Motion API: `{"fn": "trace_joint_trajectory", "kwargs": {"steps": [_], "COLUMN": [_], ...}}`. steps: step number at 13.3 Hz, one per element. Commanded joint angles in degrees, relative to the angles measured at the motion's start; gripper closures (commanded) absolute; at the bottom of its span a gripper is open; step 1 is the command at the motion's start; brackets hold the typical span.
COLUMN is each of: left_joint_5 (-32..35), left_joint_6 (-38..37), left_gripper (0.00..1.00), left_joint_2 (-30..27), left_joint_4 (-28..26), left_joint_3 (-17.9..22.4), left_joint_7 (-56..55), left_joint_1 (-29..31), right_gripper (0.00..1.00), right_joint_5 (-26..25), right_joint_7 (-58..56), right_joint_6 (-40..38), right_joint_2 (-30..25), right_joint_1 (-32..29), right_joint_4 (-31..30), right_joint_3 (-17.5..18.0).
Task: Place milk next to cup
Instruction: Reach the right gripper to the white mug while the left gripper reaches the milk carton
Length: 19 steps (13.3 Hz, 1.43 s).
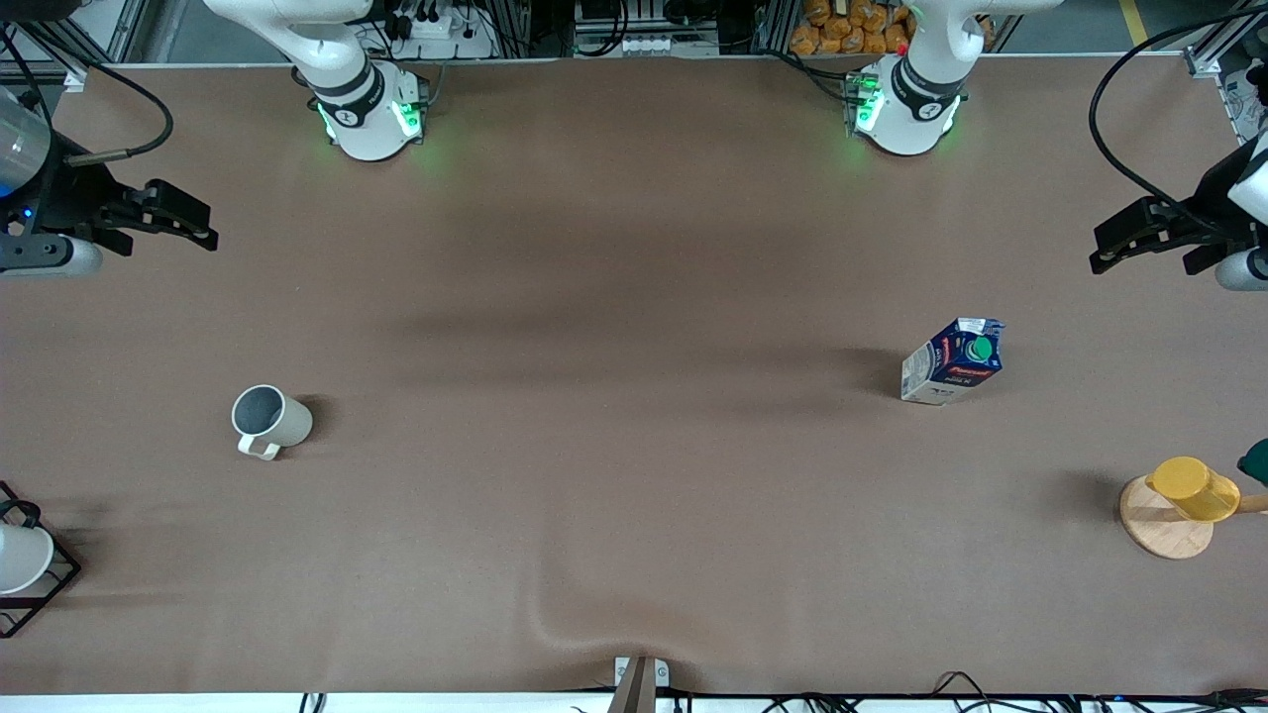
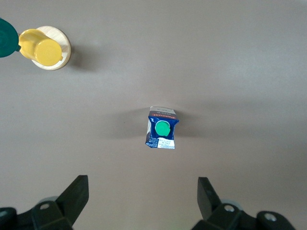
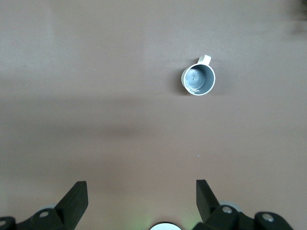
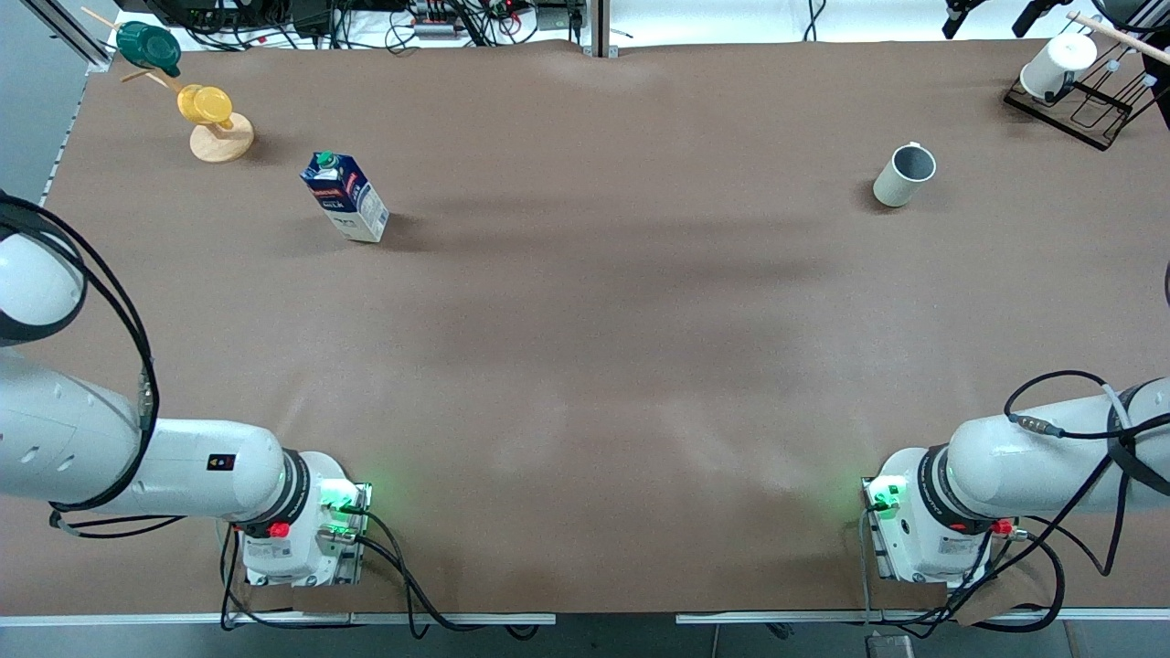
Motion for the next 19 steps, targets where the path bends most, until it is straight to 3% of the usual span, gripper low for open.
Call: {"fn": "trace_joint_trajectory", "kwargs": {"steps": [1,9,14,19], "left_joint_5": [-0.88,-0.53,-0.88,-1.58], "left_joint_6": [-0.79,-0.79,0.87,13.96], "left_gripper": [0.00,0.00,0.00,0.00], "left_joint_2": [-0.14,2.31,5.65,6.10], "left_joint_4": [0.31,-0.65,-2.06,-11.98], "left_joint_3": [0.02,0.37,0.37,0.02], "left_joint_7": [-1.28,-1.63,-2.34,-2.86], "left_joint_1": [0.23,0.40,1.01,1.46], "right_gripper": [0.00,0.00,0.00,0.00], "right_joint_5": [-0.67,-0.67,-0.67,-1.02], "right_joint_7": [0.95,0.07,-0.11,-1.07], "right_joint_6": [0.10,1.94,14.14,25.48], "right_joint_2": [0.35,2.71,14.39,26.08], "right_joint_1": [-1.01,-7.07,-8.12,-8.39], "right_joint_4": [-0.79,-0.09,0.00,-0.27], "right_joint_3": [0.34,0.26,0.26,0.26]}}
